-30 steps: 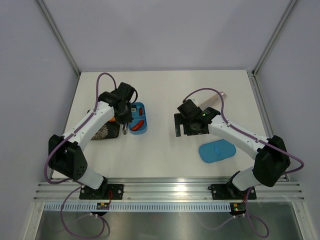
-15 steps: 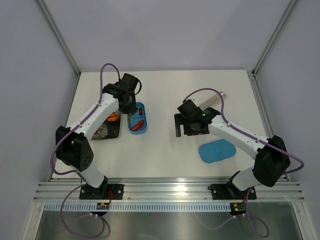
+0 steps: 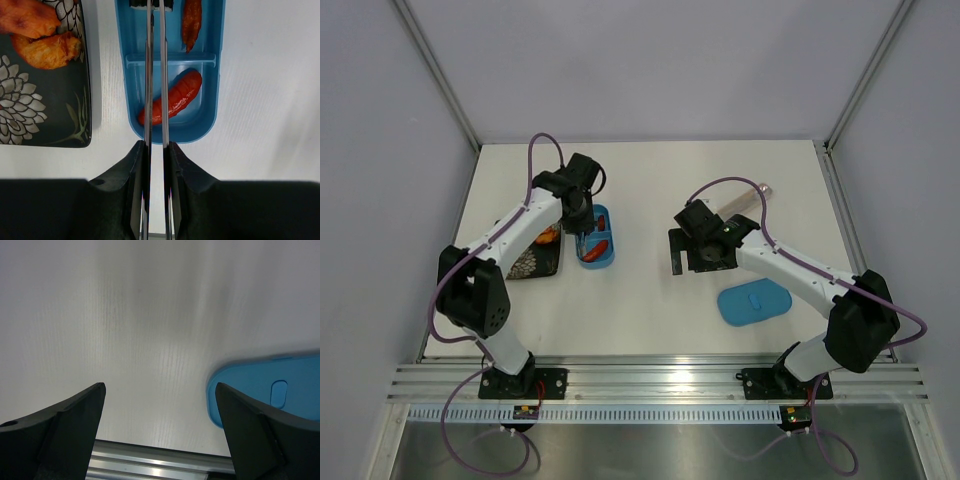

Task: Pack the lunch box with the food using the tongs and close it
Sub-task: Adjust the fake food in the packing box, then pick up the fake food from the plate.

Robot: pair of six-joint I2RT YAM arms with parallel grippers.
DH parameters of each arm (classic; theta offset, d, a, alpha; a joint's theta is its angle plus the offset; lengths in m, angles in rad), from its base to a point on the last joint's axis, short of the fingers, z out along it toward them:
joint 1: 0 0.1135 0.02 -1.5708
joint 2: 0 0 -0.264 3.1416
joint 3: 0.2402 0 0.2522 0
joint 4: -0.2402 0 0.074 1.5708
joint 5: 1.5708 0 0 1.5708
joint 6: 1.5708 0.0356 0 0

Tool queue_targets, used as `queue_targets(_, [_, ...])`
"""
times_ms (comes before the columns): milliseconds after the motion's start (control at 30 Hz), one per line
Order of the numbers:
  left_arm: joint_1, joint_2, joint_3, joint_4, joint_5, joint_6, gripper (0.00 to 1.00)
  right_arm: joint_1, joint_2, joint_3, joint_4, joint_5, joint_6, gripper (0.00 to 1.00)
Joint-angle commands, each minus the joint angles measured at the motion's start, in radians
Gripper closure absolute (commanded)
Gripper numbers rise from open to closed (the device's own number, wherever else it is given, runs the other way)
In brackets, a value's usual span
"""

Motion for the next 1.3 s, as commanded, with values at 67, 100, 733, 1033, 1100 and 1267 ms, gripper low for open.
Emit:
queue_targets(67, [-0.005, -0.083, -0.057, -0.007, 0.040, -0.029, 1.00, -0.002, 0.004, 0.022, 0.007, 0.006, -0.016, 0.01])
queue_targets(100, [-0.003, -0.091, -0.066, -0.007, 0.042, -0.034, 1.00, -0.002, 0.004, 0.022, 0.007, 0.008, -0.016, 0.00])
queue_targets(733, [-0.012, -0.198, -0.003, -0.096, 0.013, -0.029, 1.00, -0.002, -0.001, 0.016, 0.007, -0.001, -0.004, 0.00])
queue_targets(1033, [0.075, -0.261, 0.017, -0.204, -0.044, -0.015, 1.00, -0.004, -0.030, -0.014, 0.007, 0.002, 0.016, 0.01])
queue_targets(1100, [0.098, -0.284, -0.005, -0.210, -0.027, -0.008, 0.99, -0.002, -0.039, -0.025, 0.010, 0.002, 0.018, 0.01])
queue_targets(1267, [0.162, -0.344, -0.071, -0.216, 0.012, -0.009, 0.90, -0.002, -0.054, -0.047, 0.019, -0.004, 0.029, 0.00])
